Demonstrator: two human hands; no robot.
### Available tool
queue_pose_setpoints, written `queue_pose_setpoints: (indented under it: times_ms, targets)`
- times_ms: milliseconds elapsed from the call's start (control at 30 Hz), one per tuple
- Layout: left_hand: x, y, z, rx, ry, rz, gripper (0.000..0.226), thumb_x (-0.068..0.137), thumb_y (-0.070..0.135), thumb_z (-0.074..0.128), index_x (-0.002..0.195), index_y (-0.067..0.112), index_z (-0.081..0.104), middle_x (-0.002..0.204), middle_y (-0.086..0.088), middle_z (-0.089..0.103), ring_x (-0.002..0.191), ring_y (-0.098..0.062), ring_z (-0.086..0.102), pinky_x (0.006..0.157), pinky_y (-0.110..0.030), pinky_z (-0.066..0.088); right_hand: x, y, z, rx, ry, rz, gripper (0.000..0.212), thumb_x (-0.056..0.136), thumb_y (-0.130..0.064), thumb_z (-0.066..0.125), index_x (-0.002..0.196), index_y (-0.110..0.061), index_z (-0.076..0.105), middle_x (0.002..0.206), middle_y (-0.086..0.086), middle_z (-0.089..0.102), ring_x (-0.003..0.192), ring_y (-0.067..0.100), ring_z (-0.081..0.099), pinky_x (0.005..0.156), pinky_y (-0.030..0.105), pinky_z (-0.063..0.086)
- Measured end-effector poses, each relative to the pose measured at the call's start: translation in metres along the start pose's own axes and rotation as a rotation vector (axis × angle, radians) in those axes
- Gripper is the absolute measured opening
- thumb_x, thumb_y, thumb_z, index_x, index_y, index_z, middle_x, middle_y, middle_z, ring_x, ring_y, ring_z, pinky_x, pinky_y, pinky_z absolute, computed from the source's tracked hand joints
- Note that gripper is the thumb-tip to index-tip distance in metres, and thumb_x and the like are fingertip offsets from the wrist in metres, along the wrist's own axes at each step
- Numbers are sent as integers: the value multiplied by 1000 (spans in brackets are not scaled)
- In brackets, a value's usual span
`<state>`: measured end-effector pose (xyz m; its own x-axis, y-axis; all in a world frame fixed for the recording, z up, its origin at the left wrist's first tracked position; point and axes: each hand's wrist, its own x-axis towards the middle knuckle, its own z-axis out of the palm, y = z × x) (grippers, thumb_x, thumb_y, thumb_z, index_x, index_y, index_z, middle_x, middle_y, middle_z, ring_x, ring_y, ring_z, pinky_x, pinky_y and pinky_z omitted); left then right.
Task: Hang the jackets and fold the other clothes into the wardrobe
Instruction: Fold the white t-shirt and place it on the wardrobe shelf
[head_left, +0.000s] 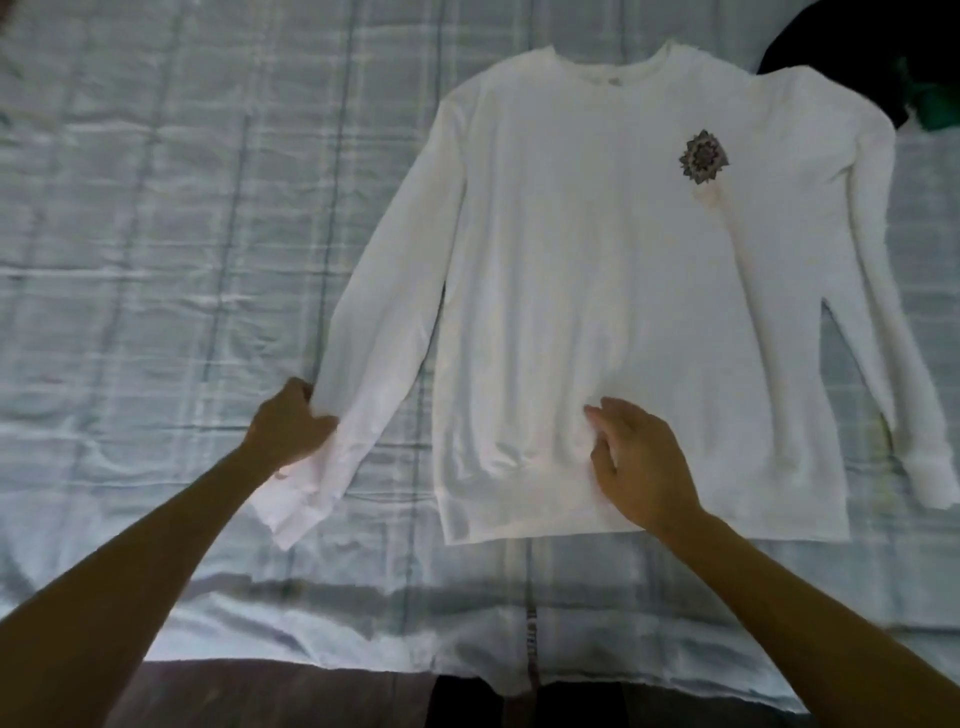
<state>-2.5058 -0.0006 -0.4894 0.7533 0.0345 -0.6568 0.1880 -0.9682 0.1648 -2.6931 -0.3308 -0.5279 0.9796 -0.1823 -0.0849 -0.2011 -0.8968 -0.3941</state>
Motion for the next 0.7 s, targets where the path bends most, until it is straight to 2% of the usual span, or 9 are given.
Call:
queue_pose_setpoints:
  times_ms: [133,200,300,333,400,500,567,633,700]
  targets:
    - [-30,61,-22,138,145,257,35,89,32,51,107,3,59,112,-20,63,103,-37,57,82,-34,41,6,-15,7,139,55,87,30,85,-5,61,114,-9,66,114,9,67,104,27,62,98,31,41]
    - [-64,118,-12,172,117,463,45,93,39,40,118,4,52,120,-20,59,109,-36,54,86,-34,40,0,-11,-2,211,117,169,29,86,0,57,111,-10,68,110,4,68,100,19,63,93,24,42]
    - [-131,200,20,212,-399,642,71,96,47,38,148,6,13,148,-16,35,129,-32,41,101,-34,36,-21,17,-10,239,237,307,25,88,-1,55,106,-14,67,101,2,67,90,15,62,83,22,48]
    - [-148,220,30,167,-537,702,68,98,42,40,149,9,11,150,-13,32,131,-29,40,101,-28,36,-28,27,-13,245,253,338,21,91,-7,54,106,-18,64,100,2,66,89,17,63,83,21,48]
    - [-163,242,40,-40,-635,817,50,99,32,43,143,11,33,144,-6,43,125,-20,46,96,-14,37,-36,43,-23,326,269,432,19,94,-14,51,109,-18,61,100,2,64,89,23,63,84,24,48]
    - [-146,238,53,-274,-402,740,31,96,35,47,123,23,57,122,2,63,106,-15,59,96,-26,45,-35,59,-39,303,376,605,23,96,-11,47,111,-11,65,105,5,68,94,17,62,86,18,42]
    - [-124,220,66,-172,-231,695,28,95,34,48,119,25,57,112,1,66,101,-18,62,92,-28,46,-35,63,-43,337,417,678,25,97,-11,45,114,-11,64,108,5,67,95,12,59,83,9,35]
    - [-104,199,80,81,-172,691,37,96,35,44,130,23,48,128,-2,56,115,-21,54,99,-31,41,-37,64,-44,375,414,683,26,98,-15,44,116,-13,63,109,3,67,96,13,59,82,9,35]
    - [-91,181,97,293,-76,748,48,96,37,44,140,21,37,145,-8,39,129,-25,41,106,-36,33,-35,67,-44,363,441,631,30,96,-20,42,117,-12,62,108,1,64,98,13,58,86,18,40]
